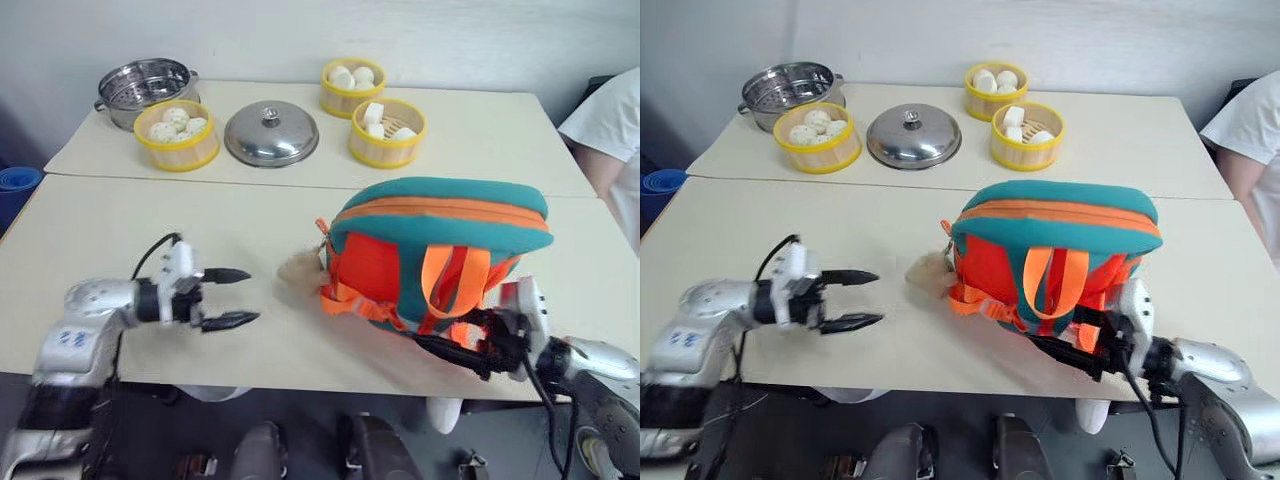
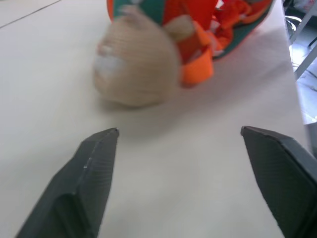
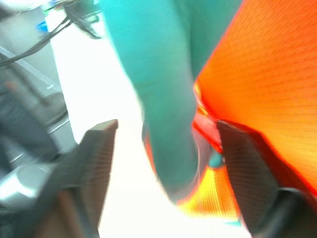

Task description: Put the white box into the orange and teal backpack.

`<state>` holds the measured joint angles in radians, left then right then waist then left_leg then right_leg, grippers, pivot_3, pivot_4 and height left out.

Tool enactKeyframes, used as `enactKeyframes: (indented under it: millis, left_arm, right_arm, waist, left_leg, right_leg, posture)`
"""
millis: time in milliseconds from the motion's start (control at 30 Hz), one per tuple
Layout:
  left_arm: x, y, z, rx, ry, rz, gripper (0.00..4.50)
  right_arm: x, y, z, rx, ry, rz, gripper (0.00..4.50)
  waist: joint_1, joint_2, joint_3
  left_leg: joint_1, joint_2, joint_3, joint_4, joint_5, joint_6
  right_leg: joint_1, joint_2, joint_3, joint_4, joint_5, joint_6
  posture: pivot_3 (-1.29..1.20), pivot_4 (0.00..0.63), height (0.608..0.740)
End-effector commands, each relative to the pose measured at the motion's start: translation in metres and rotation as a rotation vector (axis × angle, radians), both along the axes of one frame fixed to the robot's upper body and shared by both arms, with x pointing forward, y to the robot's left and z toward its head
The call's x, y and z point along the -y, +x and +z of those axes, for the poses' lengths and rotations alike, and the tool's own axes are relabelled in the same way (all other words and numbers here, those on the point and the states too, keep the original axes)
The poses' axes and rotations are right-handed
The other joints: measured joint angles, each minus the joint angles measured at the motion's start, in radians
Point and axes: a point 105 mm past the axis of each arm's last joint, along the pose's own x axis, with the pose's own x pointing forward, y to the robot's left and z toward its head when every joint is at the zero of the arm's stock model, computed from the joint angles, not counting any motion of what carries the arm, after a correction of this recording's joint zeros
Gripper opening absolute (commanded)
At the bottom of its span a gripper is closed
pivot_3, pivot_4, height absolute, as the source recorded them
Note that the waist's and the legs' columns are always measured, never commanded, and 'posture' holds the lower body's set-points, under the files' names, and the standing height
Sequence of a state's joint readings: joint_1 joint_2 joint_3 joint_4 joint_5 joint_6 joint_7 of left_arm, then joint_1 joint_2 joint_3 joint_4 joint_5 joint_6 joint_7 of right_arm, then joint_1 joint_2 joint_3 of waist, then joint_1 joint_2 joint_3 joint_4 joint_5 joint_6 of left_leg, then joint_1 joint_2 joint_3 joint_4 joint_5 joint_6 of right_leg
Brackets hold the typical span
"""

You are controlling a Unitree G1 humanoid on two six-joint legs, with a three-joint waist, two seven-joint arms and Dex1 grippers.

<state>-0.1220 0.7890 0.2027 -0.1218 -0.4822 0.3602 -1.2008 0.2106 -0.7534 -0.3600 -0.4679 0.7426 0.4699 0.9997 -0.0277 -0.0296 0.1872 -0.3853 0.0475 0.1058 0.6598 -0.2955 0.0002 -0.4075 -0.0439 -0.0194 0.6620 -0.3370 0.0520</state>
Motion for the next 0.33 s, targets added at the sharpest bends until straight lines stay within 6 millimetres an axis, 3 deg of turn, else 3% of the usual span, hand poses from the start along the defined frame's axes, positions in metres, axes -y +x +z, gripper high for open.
enactKeyframes:
  millis: [33, 100, 167, 333]
  left_arm:
    - [-0.018, -0.019, 0.008, 0.07, 0.016, 0.058, 4.5]
    - [-0.03, -0.029, -0.003, 0.088, 0.081, 0.127, 4.5]
    - [-0.039, -0.034, -0.01, 0.106, 0.129, 0.156, 4.5]
    - [-0.049, -0.029, -0.017, 0.131, 0.155, 0.203, 4.5]
  right_arm:
    - [0.046, -0.001, 0.007, 0.086, -0.08, -0.131, 4.47]
    - [0.086, 0.001, 0.002, 0.138, -0.18, -0.226, 4.47]
    - [0.105, 0.0, -0.002, 0.192, -0.295, -0.224, 4.47]
    - [0.112, 0.0, -0.008, 0.225, -0.457, -0.112, 4.47]
  waist:
    - [0.0, 0.0, 0.0]
    - [0.0, 0.0, 0.0]
    - [0.001, 0.0, 0.0]
    - [0.001, 0.002, -0.001]
  left_leg:
    - [0.0, 0.0, 0.0, 0.0, 0.0, 0.0]
    - [0.004, 0.0, 0.0, -0.001, -0.001, 0.002]
    - [0.015, -0.001, 0.001, -0.007, -0.003, 0.003]
    - [0.018, -0.001, 0.003, -0.012, -0.002, 0.003]
  right_leg:
    - [0.001, 0.0, 0.0, -0.001, 0.0, 0.0]
    - [0.005, 0.0, 0.0, -0.002, 0.0, 0.0]
    - [0.016, -0.001, 0.0, -0.008, -0.001, -0.001]
    - [0.015, -0.001, 0.0, -0.009, -0.002, -0.003]
  posture:
    - [0.0, 0.15, 0.74]
    - [0.0, 0.15, 0.74]
    - [0.0, 0.15, 0.74]
    - [0.0, 0.15, 0.74]
